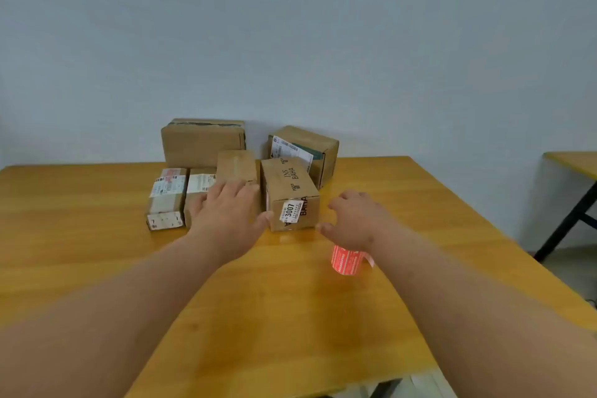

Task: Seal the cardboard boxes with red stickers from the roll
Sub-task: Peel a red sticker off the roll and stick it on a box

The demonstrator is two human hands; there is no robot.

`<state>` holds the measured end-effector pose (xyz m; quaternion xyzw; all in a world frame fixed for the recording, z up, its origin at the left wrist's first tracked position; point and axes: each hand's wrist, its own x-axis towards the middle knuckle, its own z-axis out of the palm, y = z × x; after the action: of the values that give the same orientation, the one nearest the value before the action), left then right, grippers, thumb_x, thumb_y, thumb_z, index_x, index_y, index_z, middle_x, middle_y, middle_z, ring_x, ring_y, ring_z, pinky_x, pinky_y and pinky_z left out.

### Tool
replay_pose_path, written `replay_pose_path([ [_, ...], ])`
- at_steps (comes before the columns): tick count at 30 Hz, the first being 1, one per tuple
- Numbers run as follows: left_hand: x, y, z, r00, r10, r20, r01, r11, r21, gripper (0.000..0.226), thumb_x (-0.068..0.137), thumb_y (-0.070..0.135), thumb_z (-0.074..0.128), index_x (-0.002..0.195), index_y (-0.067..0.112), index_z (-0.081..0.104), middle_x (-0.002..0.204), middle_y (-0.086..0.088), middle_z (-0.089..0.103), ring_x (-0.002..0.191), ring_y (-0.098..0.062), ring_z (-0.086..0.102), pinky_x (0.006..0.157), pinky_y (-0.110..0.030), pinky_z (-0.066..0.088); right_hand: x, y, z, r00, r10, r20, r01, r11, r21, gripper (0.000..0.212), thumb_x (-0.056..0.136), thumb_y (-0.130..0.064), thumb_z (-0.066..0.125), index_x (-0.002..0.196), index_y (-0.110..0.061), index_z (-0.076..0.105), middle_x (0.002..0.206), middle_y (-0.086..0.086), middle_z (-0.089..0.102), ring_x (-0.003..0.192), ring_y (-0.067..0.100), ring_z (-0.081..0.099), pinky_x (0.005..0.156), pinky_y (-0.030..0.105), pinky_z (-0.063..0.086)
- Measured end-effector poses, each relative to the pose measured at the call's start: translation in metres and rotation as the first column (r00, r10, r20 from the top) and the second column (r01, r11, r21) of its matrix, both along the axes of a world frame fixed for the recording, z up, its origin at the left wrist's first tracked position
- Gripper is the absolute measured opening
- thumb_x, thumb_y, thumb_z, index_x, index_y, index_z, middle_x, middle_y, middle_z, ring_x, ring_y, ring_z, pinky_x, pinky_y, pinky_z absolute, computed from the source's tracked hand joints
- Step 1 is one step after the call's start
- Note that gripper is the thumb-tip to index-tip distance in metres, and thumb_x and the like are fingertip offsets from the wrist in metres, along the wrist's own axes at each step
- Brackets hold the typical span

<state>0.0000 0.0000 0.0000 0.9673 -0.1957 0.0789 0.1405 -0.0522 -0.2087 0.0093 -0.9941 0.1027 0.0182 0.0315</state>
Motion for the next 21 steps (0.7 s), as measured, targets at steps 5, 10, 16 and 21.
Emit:
replay_pose_path([
  [5, -0.010, -0.008, -0.013, 0.998, -0.046, -0.033, 0.048, 0.998, 0.052, 0.060, 0.093, 0.061, 0.037, 0.146, 0.034, 0.030, 0.157, 0.008, 0.023, 0.146, -0.020, 0.015, 0.115, -0.048, 0.013, -0.016, -0.014, -0.002, 0.986, -0.065, -0.152, 0.066, 0.998, 0.002, 0.065, 0.081, -0.040, 0.056, 0.142, -0.030, 0.035, 0.145, 0.005, 0.033, 0.131, 0.032, 0.033, 0.102, 0.049, 0.038],
  [10, -0.012, -0.023, -0.020, 0.995, -0.091, -0.042, 0.094, 0.993, 0.076, 0.058, 0.093, 0.059, 0.040, 0.145, 0.037, 0.032, 0.156, 0.011, 0.025, 0.145, -0.018, 0.016, 0.115, -0.047, 0.013, -0.014, -0.018, -0.009, 0.975, -0.077, -0.209, 0.084, 0.996, 0.025, 0.062, 0.085, -0.026, 0.057, 0.142, -0.028, 0.033, 0.137, 0.006, 0.038, 0.123, 0.033, 0.043, 0.093, 0.048, 0.049],
  [16, -0.009, -0.038, -0.019, 0.989, -0.141, -0.039, 0.145, 0.985, 0.093, 0.058, 0.093, 0.058, 0.042, 0.145, 0.036, 0.033, 0.155, 0.012, 0.027, 0.145, -0.016, 0.018, 0.115, -0.046, 0.013, -0.001, -0.019, -0.009, 0.979, -0.101, -0.174, 0.107, 0.994, 0.026, 0.034, 0.083, -0.036, 0.057, 0.114, -0.022, 0.050, 0.100, 0.000, 0.058, 0.092, 0.021, 0.058, 0.082, 0.041, 0.053],
  [21, -0.013, -0.048, -0.022, 0.983, -0.179, -0.045, 0.183, 0.979, 0.094, 0.057, 0.094, 0.057, 0.041, 0.146, 0.036, 0.032, 0.154, 0.012, 0.030, 0.143, -0.016, 0.025, 0.113, -0.046, 0.016, 0.004, -0.010, -0.015, 0.971, -0.198, -0.137, 0.219, 0.963, 0.157, 0.042, 0.079, -0.057, 0.059, 0.095, -0.022, 0.042, 0.078, -0.002, 0.052, 0.079, 0.021, 0.061, 0.075, 0.038, 0.055],
])
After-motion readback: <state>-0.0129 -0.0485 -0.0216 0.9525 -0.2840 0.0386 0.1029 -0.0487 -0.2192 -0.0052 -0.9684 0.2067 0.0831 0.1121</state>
